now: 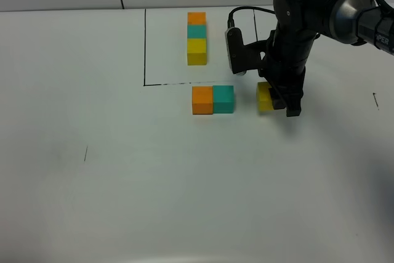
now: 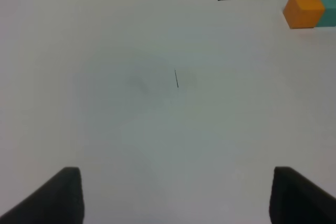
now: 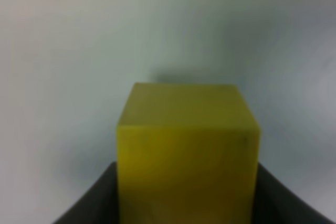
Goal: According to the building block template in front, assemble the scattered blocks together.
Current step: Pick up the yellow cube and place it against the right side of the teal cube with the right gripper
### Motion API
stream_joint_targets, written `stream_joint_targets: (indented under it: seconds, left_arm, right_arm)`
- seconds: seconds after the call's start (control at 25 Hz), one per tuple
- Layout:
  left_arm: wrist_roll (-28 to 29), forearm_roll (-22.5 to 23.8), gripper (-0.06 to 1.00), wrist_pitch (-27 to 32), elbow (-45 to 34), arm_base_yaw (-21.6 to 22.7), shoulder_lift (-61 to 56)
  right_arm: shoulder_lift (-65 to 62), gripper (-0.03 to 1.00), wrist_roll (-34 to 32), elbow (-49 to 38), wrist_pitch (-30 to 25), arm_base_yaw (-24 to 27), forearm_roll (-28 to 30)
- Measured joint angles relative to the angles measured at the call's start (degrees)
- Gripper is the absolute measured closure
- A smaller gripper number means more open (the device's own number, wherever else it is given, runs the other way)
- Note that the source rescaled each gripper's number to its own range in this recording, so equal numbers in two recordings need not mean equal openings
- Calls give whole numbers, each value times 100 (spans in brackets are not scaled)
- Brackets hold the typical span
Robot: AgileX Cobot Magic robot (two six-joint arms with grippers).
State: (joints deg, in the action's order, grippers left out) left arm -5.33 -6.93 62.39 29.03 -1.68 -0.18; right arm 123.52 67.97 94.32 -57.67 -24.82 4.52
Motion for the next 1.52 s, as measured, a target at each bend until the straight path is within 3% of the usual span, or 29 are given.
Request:
stream_joint_targets:
  seconds: [0.44,1.52]
  left_arm:
    - [0,0,33,0,0,0,0]
    - [0,0,33,0,0,0,0]
  right_arm:
    - [516,95,6,851,-566,0,-260]
    - [890,95,-84,1028,-191,0,-452]
